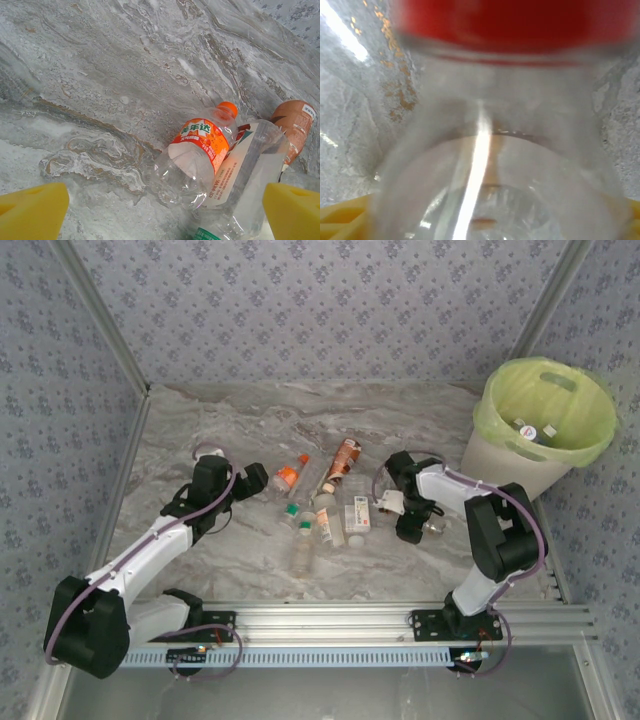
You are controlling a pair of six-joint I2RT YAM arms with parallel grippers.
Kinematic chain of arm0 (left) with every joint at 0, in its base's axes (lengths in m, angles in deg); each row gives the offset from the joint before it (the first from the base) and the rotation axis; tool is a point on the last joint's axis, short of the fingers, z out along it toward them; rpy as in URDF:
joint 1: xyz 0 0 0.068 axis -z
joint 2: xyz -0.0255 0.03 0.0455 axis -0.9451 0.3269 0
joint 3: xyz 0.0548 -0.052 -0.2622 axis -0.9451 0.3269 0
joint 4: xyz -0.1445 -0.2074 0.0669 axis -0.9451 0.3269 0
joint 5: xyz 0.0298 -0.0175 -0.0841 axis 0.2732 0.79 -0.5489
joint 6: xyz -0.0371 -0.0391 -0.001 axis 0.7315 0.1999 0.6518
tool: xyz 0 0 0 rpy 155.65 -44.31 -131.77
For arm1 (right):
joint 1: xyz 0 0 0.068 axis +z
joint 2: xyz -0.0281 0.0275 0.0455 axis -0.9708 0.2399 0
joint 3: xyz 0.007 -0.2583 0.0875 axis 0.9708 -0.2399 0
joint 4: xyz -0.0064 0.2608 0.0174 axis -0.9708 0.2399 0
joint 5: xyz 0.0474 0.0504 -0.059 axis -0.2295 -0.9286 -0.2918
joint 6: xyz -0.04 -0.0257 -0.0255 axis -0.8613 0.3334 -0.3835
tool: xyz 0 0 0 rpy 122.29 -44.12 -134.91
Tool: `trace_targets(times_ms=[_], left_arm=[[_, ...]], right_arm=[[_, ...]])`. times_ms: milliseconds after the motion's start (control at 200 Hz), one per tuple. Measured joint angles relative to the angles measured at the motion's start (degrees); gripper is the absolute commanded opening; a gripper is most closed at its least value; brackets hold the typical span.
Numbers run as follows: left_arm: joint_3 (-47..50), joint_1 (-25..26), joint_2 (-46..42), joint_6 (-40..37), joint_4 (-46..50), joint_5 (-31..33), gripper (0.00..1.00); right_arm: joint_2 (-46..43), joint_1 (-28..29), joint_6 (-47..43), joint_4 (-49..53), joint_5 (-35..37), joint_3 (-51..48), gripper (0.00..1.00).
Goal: Put the plastic bottles in the bin
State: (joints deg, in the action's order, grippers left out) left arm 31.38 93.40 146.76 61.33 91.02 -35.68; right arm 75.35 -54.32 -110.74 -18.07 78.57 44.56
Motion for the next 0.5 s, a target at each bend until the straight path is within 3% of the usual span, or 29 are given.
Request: trace_targets(times_ms=[290, 500], left_arm=[[0.00, 0.00, 0.24, 0.02, -0.07, 0.26, 0.99], [0.00, 0.00, 0.66, 0.02, -0.22, 0.42, 0.99]], right_arm=[[-1.70, 0.11, -0.22, -0.39, -0.15, 0.02, 0.62], [-6.27, 0.63, -0.39, -0.39, -2.16, 0.90, 0.61]])
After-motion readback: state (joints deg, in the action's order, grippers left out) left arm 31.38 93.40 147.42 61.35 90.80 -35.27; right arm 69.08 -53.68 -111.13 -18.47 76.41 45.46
